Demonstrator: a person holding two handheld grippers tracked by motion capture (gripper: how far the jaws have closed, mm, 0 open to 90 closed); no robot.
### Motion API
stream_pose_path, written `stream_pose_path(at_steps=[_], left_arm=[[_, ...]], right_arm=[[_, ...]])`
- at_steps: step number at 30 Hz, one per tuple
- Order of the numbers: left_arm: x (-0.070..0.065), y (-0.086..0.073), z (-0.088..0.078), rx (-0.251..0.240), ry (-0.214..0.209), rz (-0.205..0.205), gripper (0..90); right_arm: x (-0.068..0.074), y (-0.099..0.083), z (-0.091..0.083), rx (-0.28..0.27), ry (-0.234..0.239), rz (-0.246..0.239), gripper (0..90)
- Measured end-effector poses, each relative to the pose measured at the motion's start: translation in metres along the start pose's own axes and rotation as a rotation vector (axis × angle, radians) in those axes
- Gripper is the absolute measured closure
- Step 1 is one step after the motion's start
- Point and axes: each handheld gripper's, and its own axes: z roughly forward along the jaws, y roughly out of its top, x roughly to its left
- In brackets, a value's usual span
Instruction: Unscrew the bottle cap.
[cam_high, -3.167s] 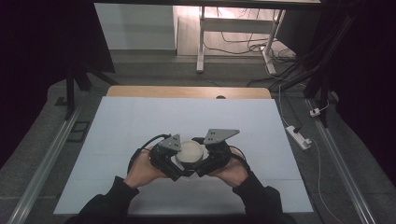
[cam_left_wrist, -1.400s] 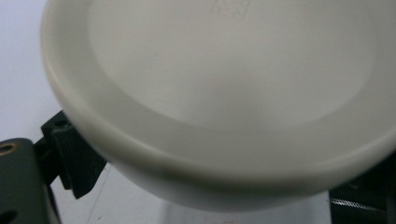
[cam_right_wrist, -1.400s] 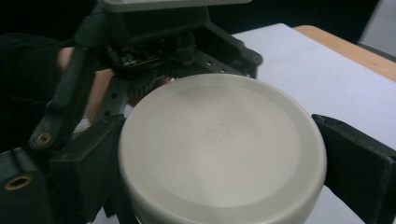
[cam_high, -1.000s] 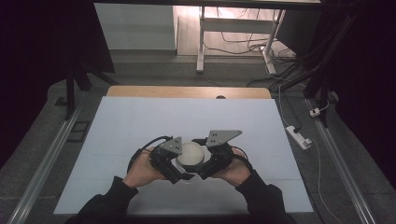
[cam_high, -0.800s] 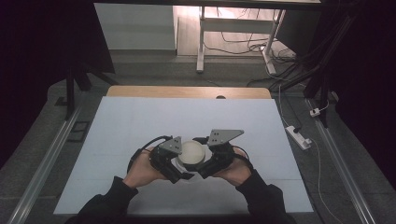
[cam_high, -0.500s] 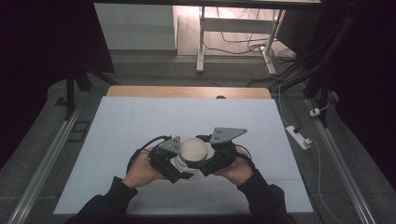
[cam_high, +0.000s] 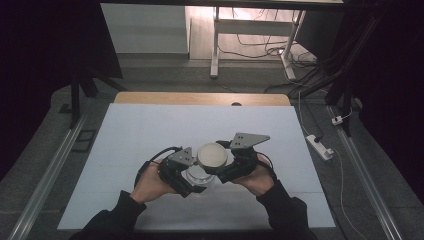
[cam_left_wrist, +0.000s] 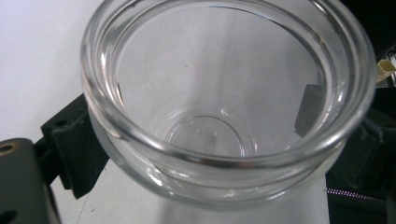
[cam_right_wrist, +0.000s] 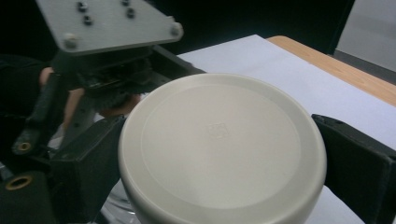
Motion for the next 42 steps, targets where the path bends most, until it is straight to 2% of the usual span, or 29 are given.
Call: stream_pose_path(at_steps=[16, 20, 25, 33, 42], left_arm=[[-0.006, 0.001, -0.002, -0.003, 0.005, 0.012, 7.6], [-0.002, -0.001, -0.002, -0.006, 0.013, -0.003, 7.6], [0.008, -0.004, -0.002, 0.001, 0.049, -0.037, 7.6], [0.022, -0.005, -0.004, 0.016, 0.098, -0.062, 7.6], [0.033, -0.006, -0.007, -0.001, 0.136, -0.092, 7.6]], right_arm=[[-0.015, -0.001, 0.0, -0.012, -0.068, 0.043, 6.9], [-0.015, -0.002, 0.0, -0.012, -0.071, 0.047, 6.9], [-0.01, -0.002, -0.002, -0.014, -0.064, 0.041, 6.9], [0.002, 0.001, -0.004, -0.01, -0.048, 0.017, 6.9], [0.016, 0.003, -0.005, -0.007, -0.031, -0.005, 6.9]])
